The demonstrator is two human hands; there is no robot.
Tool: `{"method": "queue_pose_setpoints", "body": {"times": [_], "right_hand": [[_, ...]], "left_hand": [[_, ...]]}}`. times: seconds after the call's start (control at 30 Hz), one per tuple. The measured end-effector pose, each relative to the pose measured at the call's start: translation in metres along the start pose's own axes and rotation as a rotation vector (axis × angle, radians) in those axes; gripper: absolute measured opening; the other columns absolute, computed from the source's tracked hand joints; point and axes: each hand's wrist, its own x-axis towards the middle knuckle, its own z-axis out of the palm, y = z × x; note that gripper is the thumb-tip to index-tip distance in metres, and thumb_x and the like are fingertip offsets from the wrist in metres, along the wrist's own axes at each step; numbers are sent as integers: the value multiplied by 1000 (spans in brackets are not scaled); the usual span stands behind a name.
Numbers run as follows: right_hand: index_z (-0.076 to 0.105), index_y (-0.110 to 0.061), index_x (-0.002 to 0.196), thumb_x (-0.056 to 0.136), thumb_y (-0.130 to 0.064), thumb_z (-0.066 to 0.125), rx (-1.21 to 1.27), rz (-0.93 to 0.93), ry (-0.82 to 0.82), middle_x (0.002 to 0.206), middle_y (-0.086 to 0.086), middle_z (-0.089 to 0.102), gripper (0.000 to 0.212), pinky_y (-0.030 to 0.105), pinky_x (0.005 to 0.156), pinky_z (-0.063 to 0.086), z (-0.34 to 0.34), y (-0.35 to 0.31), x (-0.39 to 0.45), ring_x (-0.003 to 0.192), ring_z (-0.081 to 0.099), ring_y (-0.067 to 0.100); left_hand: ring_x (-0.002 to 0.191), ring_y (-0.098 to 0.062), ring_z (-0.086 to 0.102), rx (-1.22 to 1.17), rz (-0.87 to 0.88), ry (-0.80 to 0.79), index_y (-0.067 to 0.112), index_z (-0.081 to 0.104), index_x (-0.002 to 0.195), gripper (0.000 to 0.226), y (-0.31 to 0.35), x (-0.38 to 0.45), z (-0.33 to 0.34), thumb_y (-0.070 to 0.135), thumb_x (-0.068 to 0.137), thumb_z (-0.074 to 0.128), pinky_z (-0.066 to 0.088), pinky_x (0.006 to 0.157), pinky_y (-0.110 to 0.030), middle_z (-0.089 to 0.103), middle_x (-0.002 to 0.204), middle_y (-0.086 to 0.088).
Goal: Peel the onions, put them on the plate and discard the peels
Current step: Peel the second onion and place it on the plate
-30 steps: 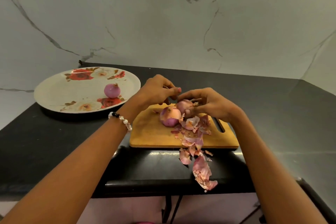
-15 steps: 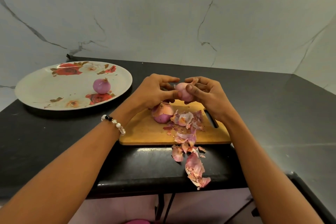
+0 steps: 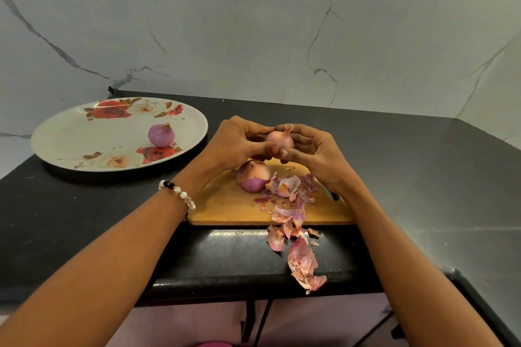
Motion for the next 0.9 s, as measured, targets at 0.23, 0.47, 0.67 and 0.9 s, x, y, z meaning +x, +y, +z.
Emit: {"method": "queue_pose_setpoints", "body": {"times": [0.23,0.47,0.67,0.9], "right_hand": [[59,-12,130,87,-19,75,-160,-22,64,121,8,67,47,39,89,58,9,13,3,110,66,20],[58,-22,129,87,-24,74,-245,-49,97,121,4,67,45,45,92,58,10,17,5,112,65,19],[61,-18,127,79,-22,82,-386,-110,91,115,-7,66,53,20,90,53,11,16,5,109,63,9],[58,-13,133,79,-24,83,-472,-75,152,121,-1,67,60,11,84,49,10,11,1,110,62,8]], "left_hand": [[98,-11,68,-122,-89,24,17,65,121,54,-19,2,4,31,70,77,57,85,-36,72,108,-1],[100,-15,68,-243,-129,31,12,64,122,43,-25,3,5,15,80,72,57,84,-34,71,109,-6],[92,-8,69,-288,-132,40,18,63,122,42,-24,5,4,16,81,72,57,72,-23,72,102,-2],[91,-14,70,-358,-148,85,15,68,113,35,-25,5,7,19,79,74,57,72,-25,73,101,-4]]}}
